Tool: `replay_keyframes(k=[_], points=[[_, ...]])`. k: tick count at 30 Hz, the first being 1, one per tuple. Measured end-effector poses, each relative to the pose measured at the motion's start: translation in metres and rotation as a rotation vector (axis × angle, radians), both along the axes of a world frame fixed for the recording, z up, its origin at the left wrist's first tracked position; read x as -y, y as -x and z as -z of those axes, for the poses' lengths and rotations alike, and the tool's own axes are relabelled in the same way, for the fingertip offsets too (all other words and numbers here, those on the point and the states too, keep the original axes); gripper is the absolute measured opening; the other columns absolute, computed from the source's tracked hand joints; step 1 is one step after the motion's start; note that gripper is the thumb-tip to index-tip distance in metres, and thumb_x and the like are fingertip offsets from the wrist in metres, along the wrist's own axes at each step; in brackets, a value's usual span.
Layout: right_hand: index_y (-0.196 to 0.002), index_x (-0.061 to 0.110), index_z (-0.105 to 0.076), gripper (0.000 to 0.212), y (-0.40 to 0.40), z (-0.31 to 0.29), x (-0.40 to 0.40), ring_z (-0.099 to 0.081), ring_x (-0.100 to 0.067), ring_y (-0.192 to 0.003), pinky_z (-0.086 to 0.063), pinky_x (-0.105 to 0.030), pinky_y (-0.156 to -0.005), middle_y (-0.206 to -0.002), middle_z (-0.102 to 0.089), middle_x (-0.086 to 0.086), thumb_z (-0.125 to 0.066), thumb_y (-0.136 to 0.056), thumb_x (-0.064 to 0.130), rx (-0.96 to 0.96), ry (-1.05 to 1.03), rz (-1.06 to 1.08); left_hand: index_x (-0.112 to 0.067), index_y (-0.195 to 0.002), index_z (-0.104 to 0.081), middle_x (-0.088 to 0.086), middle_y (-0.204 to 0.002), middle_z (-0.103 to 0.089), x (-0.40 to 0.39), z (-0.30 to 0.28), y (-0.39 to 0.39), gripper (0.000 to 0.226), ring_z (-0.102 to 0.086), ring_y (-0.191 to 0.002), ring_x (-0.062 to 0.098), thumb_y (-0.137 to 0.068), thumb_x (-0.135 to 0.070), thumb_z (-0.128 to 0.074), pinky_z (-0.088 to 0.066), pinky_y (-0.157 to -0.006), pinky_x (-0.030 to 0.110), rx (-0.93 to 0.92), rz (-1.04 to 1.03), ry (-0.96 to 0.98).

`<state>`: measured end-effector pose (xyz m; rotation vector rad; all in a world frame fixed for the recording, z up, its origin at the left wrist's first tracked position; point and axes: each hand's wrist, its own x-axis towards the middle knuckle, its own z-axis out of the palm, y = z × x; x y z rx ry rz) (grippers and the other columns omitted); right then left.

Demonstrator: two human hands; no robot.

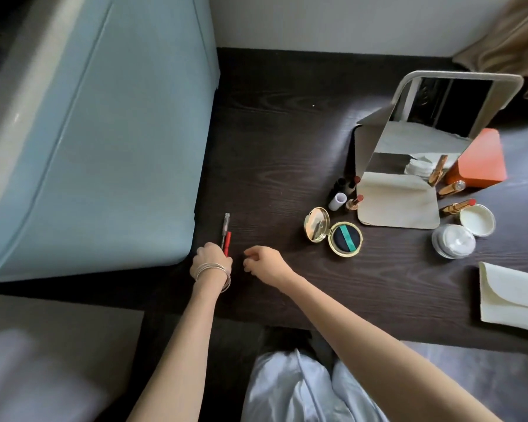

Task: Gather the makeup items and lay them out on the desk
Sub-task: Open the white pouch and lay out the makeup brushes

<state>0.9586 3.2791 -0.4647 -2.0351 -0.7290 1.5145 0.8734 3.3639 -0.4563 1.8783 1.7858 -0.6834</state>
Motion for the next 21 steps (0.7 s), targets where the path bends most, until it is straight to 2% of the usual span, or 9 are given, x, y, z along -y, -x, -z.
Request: replay_keyframes(k=[3,6,10,12,15,19,21], points=[[-0.132,0.004,-0.049,0.039,0.0,0.003,0.0,-0.063,-0.026,-0.104,-0.049,-0.037,-0.096,-0.111,-0.067,-0.017,-0.049,-0.094,0.012,-0.043,0.01,0.042,-0.006,-0.123,-0.053,0.013,-0.124,-0.056,0.001,0.0,-0.004,0.034,-0.056,-0.114,0.03,-0.093,-0.02,-0.053,-0.048,-0.086,0.038,-0.062,0.12,-0.016],[-0.134,0.002,-0.047,0.041,-0.001,0.003,0.001,-0.063,-0.024,-0.106,-0.049,-0.037,-0.097,-0.112,-0.067,-0.018,-0.049,-0.094,0.013,-0.089,0.009,0.082,-0.008,-0.118,-0.056,0.012,-0.12,-0.06,0.001,-0.003,-0.005,0.027,-0.058,-0.11,0.03,-0.093,-0.02,-0.053,-0.048,-0.084,0.037,-0.044,0.176,0.023],[-0.133,0.006,-0.048,0.039,-0.006,-0.006,0.009,-0.065,-0.02,-0.102,-0.054,-0.032,-0.089,-0.115,-0.065,-0.015,-0.051,-0.096,0.018,-0.159,-0.053,0.142,-0.011,-0.102,-0.056,0.012,-0.106,-0.064,0.008,-0.016,-0.009,0.017,-0.064,-0.096,0.028,-0.09,-0.023,-0.059,-0.053,-0.086,0.041,0.204,0.152,0.126],[-0.121,0.008,-0.056,0.028,-0.01,-0.015,0.018,-0.066,-0.023,-0.098,-0.056,-0.036,-0.087,-0.107,-0.065,-0.013,-0.05,-0.096,0.018,-0.133,-0.125,0.175,-0.014,-0.091,-0.056,0.01,-0.097,-0.066,0.021,-0.027,-0.014,0.005,-0.066,-0.089,0.026,-0.09,-0.02,-0.057,-0.055,-0.082,0.042,0.329,0.201,0.13],[-0.102,0.009,-0.059,0.015,-0.025,-0.029,0.045,-0.067,-0.024,-0.09,-0.058,-0.038,-0.081,-0.097,-0.066,-0.012,-0.051,-0.095,0.019,-0.048,-0.193,0.192,-0.016,-0.086,-0.057,0.007,-0.089,-0.067,0.047,-0.044,-0.027,0.004,-0.067,-0.081,0.022,-0.089,-0.018,-0.059,-0.057,-0.077,0.04,0.457,0.264,0.148],[-0.094,0.01,-0.061,0.006,-0.056,-0.041,0.105,-0.071,-0.018,-0.08,-0.06,-0.035,-0.074,-0.088,-0.068,-0.008,-0.058,-0.092,0.015,-0.021,-0.18,0.273,-0.019,-0.078,-0.058,0.001,-0.074,-0.063,0.083,-0.051,-0.055,0.011,-0.068,-0.079,0.022,-0.084,-0.014,-0.066,-0.059,-0.073,0.037,0.58,0.301,0.347],[-0.091,0.014,-0.061,0.002,-0.071,-0.041,0.135,-0.071,-0.018,-0.076,-0.06,-0.036,-0.074,-0.085,-0.069,-0.007,-0.06,-0.09,0.015,0.026,-0.131,0.304,-0.016,-0.08,-0.059,0.004,-0.076,-0.064,0.105,-0.047,-0.073,0.01,-0.068,-0.08,0.024,-0.082,-0.009,-0.067,-0.059,-0.074,0.037,0.608,0.335,0.462]])
